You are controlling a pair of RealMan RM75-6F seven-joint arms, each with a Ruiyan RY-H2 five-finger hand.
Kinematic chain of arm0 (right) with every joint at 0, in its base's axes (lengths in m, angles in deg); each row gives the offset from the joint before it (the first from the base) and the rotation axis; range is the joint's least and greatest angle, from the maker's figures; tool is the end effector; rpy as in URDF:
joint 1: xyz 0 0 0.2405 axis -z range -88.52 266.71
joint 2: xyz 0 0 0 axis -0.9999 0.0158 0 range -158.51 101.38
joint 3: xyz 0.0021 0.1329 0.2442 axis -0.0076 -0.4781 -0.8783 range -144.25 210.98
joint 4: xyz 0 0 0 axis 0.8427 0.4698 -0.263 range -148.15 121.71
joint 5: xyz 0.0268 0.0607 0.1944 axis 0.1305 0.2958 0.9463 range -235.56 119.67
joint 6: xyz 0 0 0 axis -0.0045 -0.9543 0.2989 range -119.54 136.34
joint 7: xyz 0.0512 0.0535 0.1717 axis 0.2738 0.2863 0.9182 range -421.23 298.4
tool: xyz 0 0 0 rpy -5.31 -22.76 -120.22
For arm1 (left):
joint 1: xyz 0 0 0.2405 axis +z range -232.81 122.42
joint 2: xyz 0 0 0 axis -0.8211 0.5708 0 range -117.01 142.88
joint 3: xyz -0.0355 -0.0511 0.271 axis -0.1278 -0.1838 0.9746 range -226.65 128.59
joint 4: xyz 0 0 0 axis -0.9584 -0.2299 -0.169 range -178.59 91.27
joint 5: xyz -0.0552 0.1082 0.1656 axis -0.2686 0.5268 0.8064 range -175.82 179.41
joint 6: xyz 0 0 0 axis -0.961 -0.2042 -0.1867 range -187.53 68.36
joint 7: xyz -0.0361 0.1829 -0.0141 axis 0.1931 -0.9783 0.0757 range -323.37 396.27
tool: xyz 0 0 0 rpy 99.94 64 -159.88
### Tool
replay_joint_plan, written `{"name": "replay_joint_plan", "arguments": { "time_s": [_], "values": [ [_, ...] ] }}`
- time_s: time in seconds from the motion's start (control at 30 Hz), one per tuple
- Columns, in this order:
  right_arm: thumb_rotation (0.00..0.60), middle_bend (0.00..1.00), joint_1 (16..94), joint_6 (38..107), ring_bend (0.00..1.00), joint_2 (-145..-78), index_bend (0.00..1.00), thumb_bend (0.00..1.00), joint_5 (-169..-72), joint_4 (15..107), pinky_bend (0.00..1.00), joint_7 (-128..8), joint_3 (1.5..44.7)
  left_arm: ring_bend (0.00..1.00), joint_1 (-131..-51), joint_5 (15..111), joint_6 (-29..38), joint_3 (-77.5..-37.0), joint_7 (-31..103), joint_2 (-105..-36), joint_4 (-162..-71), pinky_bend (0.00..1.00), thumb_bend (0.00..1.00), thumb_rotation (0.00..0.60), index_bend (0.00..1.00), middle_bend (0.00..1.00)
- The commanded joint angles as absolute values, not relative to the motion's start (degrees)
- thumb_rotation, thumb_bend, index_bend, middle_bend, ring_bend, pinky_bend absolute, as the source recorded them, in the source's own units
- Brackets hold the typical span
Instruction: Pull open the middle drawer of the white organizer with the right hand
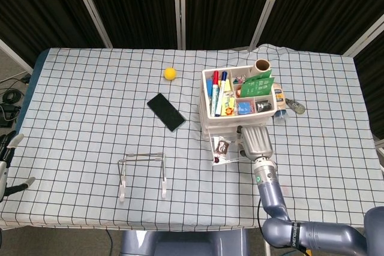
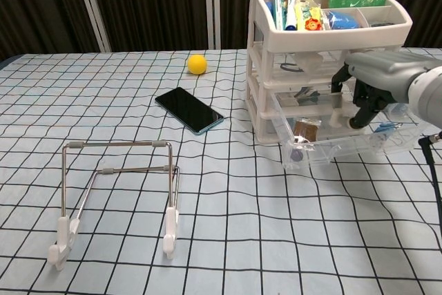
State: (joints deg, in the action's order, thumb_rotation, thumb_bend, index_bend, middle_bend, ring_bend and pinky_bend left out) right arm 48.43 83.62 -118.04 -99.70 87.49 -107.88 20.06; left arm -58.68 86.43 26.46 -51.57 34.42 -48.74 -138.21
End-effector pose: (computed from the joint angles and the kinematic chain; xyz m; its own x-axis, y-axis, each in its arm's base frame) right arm -0.1600 -0.3749 0.0051 0.4834 -0.2102 0.8498 -0.8746 -0.0746 0.4791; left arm -0.3322 0.2159 0.1872 0.4302 0.0014 0.9027 0.9022 0.0342 -0.4300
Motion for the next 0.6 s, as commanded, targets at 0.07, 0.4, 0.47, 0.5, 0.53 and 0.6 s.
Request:
{"name": "replay_joint_plan", "arguments": {
  "time_s": [0.07,0.4,0.47,0.5,0.53,0.6],
  "values": [
    [0.6,1.0,49.24,85.29,1.0,-115.38,0.55,0.31,-100.72,91.19,0.94,-107.53,19.57,0.0,-58.64,86.53,26.54,-51.53,34.35,-48.74,-138.27,0.0,0.0,0.6,0.0,0.0],
    [0.6,1.0,51.39,87.79,1.0,-109.23,0.55,0.31,-103.0,97.65,0.94,-104.74,18.23,0.0,-58.61,86.84,26.73,-51.38,33.36,-49.01,-138.52,0.0,0.0,0.6,0.0,0.0],
    [0.6,1.0,52.23,88.18,1.0,-107.42,0.55,0.31,-103.41,98.6,0.94,-103.43,17.87,0.0,-58.56,86.95,26.82,-51.33,33.26,-49.03,-138.55,0.0,0.0,0.6,0.0,0.0],
    [0.6,1.0,52.47,88.23,1.0,-106.93,0.55,0.31,-103.5,98.77,0.94,-103.01,17.78,0.0,-58.55,86.96,26.84,-51.31,33.24,-49.02,-138.55,0.0,0.0,0.6,0.0,0.0],
    [0.6,1.0,52.74,88.27,1.0,-106.39,0.55,0.31,-103.56,98.94,0.94,-102.51,17.67,0.0,-58.53,87.0,26.87,-51.29,33.23,-49.01,-138.57,0.0,0.0,0.6,0.0,0.0],
    [0.6,1.0,53.72,88.28,1.0,-104.57,0.55,0.31,-103.55,99.39,0.94,-100.66,17.25,0.0,-58.46,87.23,27.05,-51.23,33.32,-48.95,-138.59,0.0,0.0,0.6,0.0,0.0]
  ]
}}
